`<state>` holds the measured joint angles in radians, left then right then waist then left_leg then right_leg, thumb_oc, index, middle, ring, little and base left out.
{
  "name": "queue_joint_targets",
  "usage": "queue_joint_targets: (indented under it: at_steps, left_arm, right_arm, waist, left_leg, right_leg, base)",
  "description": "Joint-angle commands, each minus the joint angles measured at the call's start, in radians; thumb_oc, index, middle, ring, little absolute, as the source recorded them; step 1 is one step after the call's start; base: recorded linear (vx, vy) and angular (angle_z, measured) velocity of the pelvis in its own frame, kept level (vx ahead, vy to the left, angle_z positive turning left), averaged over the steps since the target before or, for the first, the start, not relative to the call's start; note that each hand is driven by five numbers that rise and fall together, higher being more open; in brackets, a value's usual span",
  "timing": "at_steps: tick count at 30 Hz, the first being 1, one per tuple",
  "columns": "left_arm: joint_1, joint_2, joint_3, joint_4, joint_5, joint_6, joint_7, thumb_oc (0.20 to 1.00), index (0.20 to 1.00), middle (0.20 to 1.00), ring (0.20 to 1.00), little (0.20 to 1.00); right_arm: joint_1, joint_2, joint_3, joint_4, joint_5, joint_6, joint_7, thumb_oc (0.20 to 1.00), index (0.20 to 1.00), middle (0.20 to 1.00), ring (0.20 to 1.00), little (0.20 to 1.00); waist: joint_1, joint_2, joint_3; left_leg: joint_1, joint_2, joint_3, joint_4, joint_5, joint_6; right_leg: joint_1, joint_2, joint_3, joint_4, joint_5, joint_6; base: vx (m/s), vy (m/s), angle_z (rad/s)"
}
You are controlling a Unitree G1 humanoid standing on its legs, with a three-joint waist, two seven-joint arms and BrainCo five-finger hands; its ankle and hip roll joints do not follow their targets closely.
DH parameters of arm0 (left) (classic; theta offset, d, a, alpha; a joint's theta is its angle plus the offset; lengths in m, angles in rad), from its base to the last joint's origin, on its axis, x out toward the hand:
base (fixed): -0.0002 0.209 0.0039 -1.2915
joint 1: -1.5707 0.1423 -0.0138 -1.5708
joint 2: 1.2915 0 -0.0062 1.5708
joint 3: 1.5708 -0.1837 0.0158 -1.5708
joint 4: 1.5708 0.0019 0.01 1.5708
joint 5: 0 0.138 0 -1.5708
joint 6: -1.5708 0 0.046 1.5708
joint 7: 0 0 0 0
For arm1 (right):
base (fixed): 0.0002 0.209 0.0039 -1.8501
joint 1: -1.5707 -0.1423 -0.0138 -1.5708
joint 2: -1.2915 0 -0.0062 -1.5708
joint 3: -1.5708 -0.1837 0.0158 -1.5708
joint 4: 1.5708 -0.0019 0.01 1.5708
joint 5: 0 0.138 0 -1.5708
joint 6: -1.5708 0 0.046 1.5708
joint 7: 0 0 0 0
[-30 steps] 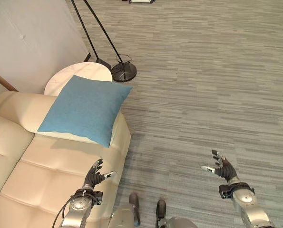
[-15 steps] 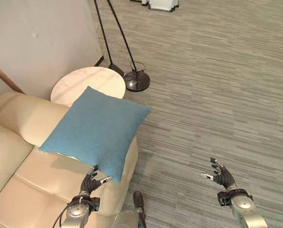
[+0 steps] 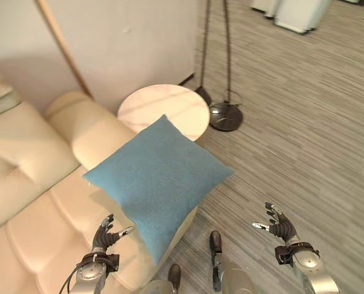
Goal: Pick up all the scattered cushions and arrange them neatly on the sofa.
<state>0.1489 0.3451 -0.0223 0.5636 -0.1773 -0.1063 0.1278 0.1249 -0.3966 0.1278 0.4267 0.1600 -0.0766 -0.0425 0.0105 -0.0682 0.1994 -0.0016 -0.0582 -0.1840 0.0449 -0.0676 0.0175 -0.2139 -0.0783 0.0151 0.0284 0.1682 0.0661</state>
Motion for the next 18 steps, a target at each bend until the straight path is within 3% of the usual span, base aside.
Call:
queue_joint_targets:
  at_steps: [1,6,8,10,18]
  left_arm:
    - [-0.018,0.029,0.012,-0.058,-0.019,-0.046,-0.003,1.000,1.000,1.000,1.000,1.000]
    - [-0.020,0.028,0.005,-0.063,-0.015,-0.042,-0.005,1.000,1.000,1.000,1.000,1.000]
    - [-0.033,0.028,-0.001,-0.064,-0.014,-0.041,-0.004,1.000,1.000,1.000,1.000,1.000]
    - [-0.041,0.036,0.000,-0.076,-0.001,-0.045,-0.003,1.000,1.000,1.000,1.000,1.000]
    - [-0.029,0.075,0.020,-0.087,0.031,-0.050,0.011,1.000,1.000,1.000,1.000,1.000]
  right_arm:
    - [0.000,-0.050,-0.062,-0.070,0.027,-0.036,-0.014,1.000,1.000,1.000,1.000,1.000]
    - [0.029,-0.064,-0.104,-0.058,0.031,-0.039,-0.026,1.000,1.000,1.000,1.000,1.000]
    - [0.034,-0.071,-0.120,-0.061,0.029,-0.040,-0.035,1.000,1.000,1.000,1.000,1.000]
    - [0.034,-0.093,-0.138,-0.063,0.006,-0.039,-0.052,1.000,1.000,1.000,1.000,1.000]
    - [-0.025,-0.181,-0.132,-0.132,-0.052,-0.043,-0.065,1.000,1.000,1.000,1.000,1.000]
  waist:
    - [0.004,-0.004,-0.016]
    - [-0.005,0.003,-0.024]
    - [-0.018,0.001,-0.026]
    - [-0.035,0.003,-0.035]
    - [-0.009,-0.016,-0.055]
  left_leg:
    - [-0.051,0.056,0.105,0.076,-0.028,-0.069]
    - [-0.076,0.099,0.093,0.043,0.021,-0.101]
    - [-0.088,0.115,0.148,0.035,0.037,-0.101]
    - [-0.082,0.146,0.270,0.015,0.047,-0.100]
    - [-0.038,0.157,0.302,-0.039,0.056,-0.104]
  right_leg:
    - [0.021,-0.011,-0.010,0.039,-0.127,0.068]
    - [0.057,-0.010,-0.089,0.025,-0.161,0.045]
    - [0.074,-0.020,-0.125,0.015,-0.169,0.043]
    - [0.100,-0.023,-0.164,-0.002,-0.178,0.043]
    - [0.136,-0.012,-0.175,-0.017,-0.187,0.048]
  base:
    - [0.10,-0.234,0.61]
    - [0.07,-0.166,0.60]
    - [0.04,-0.062,0.53]
    - [0.08,-0.049,0.62]
    - [0.11,0.000,0.14]
